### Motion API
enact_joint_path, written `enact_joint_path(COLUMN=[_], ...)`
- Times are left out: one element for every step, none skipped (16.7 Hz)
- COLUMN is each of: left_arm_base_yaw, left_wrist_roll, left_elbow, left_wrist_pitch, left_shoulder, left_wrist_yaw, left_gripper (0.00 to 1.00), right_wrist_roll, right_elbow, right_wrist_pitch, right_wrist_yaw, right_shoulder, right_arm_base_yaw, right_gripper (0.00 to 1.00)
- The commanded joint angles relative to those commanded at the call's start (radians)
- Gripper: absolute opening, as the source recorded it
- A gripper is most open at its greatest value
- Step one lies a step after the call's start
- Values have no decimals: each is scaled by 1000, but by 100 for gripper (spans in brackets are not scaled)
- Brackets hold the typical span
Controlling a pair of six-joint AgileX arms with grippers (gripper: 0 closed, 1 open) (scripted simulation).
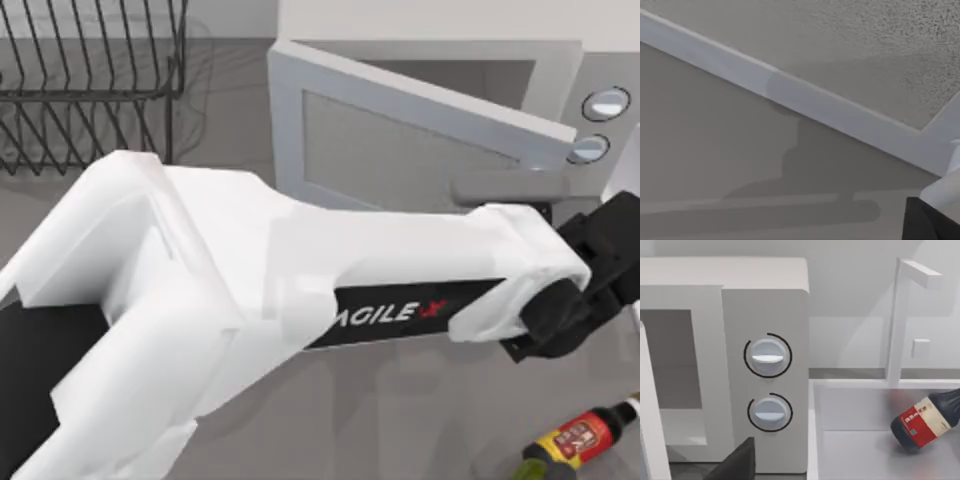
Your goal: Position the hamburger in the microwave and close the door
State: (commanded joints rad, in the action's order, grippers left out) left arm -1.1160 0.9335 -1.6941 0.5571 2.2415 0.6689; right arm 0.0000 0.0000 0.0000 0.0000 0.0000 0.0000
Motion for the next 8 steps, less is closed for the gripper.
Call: enact_joint_path(left_arm_base_yaw=[13,26,42,60,78,93,102,104], left_wrist_roll=[-14,-30,-50,-72,-93,-111,-124,-127], left_elbow=[-16,-35,-56,-78,-98,-113,-123,-125], left_wrist_pitch=[-6,-13,-20,-27,-33,-37,-39,-40], left_shoulder=[11,22,35,51,68,84,94,97], left_wrist_yaw=[-8,-17,-25,-32,-39,-46,-50,-51], left_gripper=[0,0,0,0,0,0,0,0], right_wrist_roll=[0,0,0,0,0,0,0,0], right_elbow=[0,0,0,0,0,0,0,0], right_wrist_pitch=[0,0,0,0,0,0,0,0], right_wrist_yaw=[0,0,0,0,0,0,0,0], right_shoulder=[0,0,0,0,0,0,0,0], right_arm_base_yaw=[0,0,0,0,0,0,0,0], right_gripper=[100,100,100,100,100,100,100,100])
